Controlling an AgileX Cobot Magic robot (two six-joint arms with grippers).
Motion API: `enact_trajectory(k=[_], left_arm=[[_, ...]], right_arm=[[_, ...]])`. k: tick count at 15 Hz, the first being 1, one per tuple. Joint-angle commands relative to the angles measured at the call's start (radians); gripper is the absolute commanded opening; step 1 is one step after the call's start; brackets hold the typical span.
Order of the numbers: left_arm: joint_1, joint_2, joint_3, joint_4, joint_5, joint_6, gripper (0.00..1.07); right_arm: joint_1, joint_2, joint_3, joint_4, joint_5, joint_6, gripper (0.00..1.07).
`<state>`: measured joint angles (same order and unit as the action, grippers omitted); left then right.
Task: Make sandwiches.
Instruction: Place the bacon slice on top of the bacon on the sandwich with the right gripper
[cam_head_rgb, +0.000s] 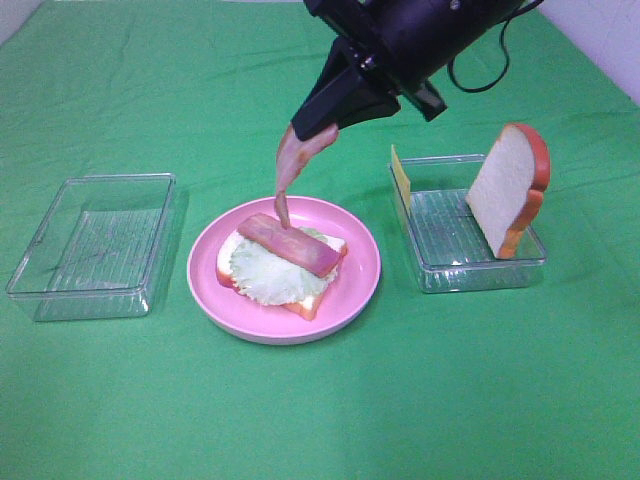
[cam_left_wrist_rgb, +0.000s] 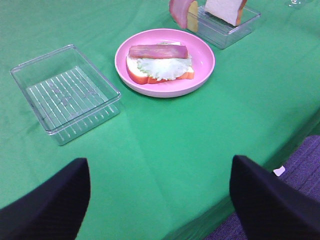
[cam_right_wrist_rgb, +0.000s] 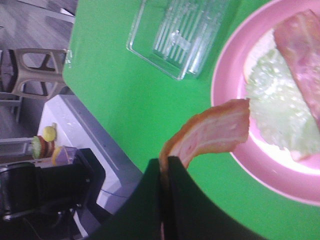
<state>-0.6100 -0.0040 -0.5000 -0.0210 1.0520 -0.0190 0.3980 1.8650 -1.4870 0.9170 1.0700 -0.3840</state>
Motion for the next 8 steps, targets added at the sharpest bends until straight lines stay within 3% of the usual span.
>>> enact_trajectory(k=[1, 3, 5, 8], left_arm=[[-0.002, -0.021, 0.002, -0.003, -0.009, 0.002, 0.73], [-0.002, -0.021, 0.002, -0.003, -0.009, 0.002, 0.73], [-0.002, -0.021, 0.002, -0.003, -0.009, 0.002, 0.73], [-0.002, -0.021, 0.002, -0.003, -0.009, 0.002, 0.73]], right_arm=[[0.039, 0.069, -0.001, 0.135, -0.053, -0.110, 0.00], [0.112, 0.158, -0.003, 0.252, -0.159, -0.186, 0.00], [0.122, 0.189, -0.004, 0.309, -0.182, -0.223, 0.00], [0.121, 0.208, -0.004, 0.178, -0.267, -0.174, 0.00]])
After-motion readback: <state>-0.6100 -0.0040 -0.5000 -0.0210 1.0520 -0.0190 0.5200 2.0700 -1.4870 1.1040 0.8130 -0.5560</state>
